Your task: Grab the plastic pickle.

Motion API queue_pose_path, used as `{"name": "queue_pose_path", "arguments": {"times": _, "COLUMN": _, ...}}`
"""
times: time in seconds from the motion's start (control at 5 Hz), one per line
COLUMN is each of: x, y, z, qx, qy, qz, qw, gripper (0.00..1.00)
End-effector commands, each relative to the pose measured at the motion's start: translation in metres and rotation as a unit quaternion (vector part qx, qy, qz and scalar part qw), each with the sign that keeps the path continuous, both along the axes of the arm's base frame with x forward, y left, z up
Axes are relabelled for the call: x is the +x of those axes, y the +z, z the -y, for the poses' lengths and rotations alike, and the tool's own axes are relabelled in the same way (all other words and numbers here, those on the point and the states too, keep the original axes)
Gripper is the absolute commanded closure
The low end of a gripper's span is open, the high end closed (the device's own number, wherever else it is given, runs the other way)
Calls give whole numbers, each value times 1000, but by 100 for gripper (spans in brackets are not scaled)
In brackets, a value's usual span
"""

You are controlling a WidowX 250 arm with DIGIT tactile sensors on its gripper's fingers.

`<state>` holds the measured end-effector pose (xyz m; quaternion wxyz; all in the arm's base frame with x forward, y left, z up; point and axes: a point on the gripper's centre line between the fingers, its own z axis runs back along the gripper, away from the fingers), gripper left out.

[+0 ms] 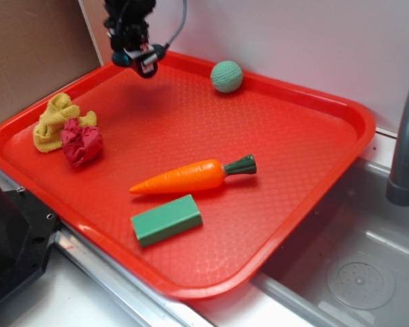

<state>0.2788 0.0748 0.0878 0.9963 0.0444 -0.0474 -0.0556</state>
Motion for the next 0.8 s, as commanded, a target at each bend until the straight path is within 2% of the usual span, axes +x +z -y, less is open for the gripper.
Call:
{"name": "queue_pose_path", "arguments": {"times": 0.0, "x": -21, "y": 77, "z": 61, "qx": -13, "qy": 146, "qz": 11, "qw": 989, "gripper": 100}}
{"name": "queue_pose_path", "arguments": {"times": 0.2, "x": -32, "y": 96, "z": 89, "qx": -29, "qy": 163, "qz": -11, "qw": 986, "gripper": 100}}
{"name": "queue_pose_path", "arguments": {"times": 0.4, "x": -50, "y": 110, "z": 105, "qx": -27, "qy": 178, "qz": -2, "qw": 984, "gripper": 100}}
{"name": "queue_pose_path", "arguments": {"times": 0.6, "x": -59, "y": 114, "z": 112, "qx": -51, "qy": 185, "qz": 11, "qw": 981, "gripper": 100}}
